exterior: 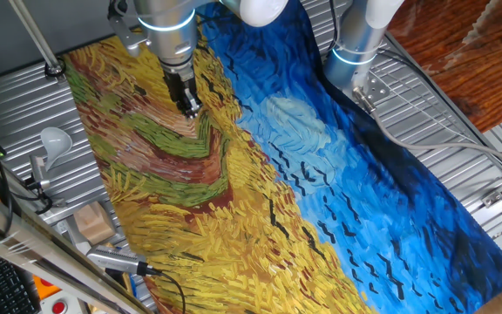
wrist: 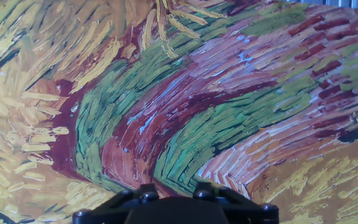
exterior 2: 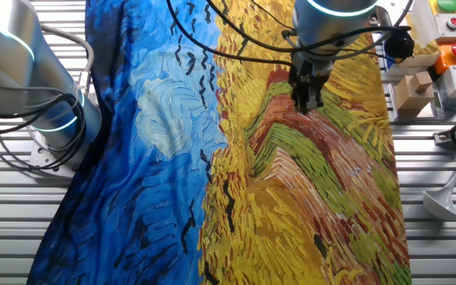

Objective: Grasp the moving object

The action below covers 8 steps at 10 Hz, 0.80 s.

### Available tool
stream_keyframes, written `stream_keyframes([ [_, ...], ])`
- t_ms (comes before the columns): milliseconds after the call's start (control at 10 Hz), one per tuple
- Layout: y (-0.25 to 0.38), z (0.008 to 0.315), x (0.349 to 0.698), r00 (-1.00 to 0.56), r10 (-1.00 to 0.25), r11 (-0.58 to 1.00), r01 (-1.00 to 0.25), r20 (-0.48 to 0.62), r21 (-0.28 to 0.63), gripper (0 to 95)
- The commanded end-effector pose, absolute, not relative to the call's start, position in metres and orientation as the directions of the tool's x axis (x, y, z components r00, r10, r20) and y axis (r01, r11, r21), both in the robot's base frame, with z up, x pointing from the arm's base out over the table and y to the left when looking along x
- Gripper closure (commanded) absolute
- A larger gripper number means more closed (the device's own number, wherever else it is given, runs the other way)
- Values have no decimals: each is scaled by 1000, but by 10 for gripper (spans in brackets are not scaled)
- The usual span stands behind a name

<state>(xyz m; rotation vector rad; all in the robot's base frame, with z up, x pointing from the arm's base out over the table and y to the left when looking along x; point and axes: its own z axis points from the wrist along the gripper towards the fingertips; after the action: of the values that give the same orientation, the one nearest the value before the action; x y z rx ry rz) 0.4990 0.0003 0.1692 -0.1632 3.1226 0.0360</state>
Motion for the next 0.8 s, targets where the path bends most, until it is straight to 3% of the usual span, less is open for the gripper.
stream_keyframes([
  [100, -1, 165, 495, -981, -190, 982, -190, -27, 7, 950],
  [400, -9, 134, 504, -958, -281, 959, -282, -57, 17, 950],
  [800, -26, 118, 525, -930, -362, 932, -363, -58, 10, 950],
])
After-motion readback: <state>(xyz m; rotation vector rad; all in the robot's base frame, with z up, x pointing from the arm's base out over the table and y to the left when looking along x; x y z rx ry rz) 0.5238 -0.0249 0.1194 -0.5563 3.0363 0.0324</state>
